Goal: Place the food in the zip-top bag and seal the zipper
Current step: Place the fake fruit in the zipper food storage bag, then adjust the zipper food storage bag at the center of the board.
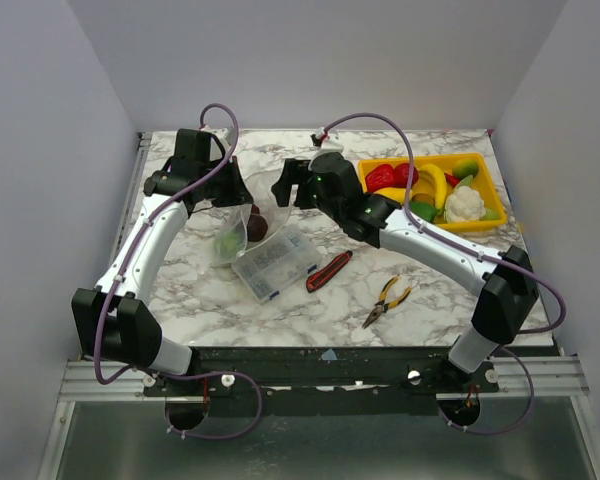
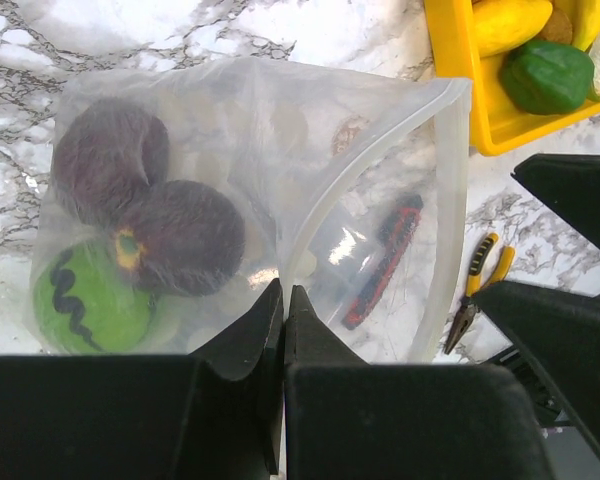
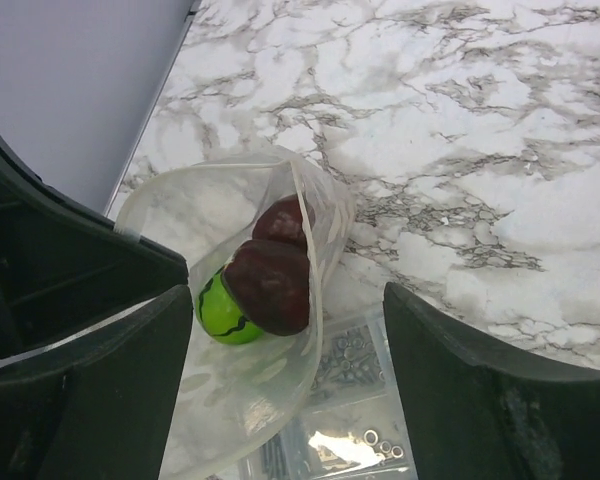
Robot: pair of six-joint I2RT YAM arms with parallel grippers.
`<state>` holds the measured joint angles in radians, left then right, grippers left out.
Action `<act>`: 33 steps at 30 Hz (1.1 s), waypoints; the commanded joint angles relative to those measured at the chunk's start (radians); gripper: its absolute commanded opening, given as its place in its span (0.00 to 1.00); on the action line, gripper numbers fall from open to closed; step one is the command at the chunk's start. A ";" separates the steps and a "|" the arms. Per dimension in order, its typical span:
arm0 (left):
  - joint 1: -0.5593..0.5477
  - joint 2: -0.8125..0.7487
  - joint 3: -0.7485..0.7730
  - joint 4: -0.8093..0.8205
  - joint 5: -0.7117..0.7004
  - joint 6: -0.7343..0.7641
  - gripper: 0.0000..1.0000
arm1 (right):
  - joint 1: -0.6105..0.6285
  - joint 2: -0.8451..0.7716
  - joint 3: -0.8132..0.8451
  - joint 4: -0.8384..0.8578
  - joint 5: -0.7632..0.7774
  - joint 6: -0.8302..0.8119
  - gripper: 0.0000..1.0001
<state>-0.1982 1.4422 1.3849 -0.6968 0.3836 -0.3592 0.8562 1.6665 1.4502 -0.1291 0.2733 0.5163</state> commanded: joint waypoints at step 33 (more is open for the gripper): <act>0.154 0.308 0.305 0.035 0.168 -0.274 0.00 | -0.090 0.518 0.593 -0.065 -0.012 -0.015 0.00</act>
<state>-0.0551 1.7046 1.6028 -0.6365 0.4763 -0.6083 0.8009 2.1502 1.9995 -0.1562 0.2417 0.5167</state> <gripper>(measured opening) 0.009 0.005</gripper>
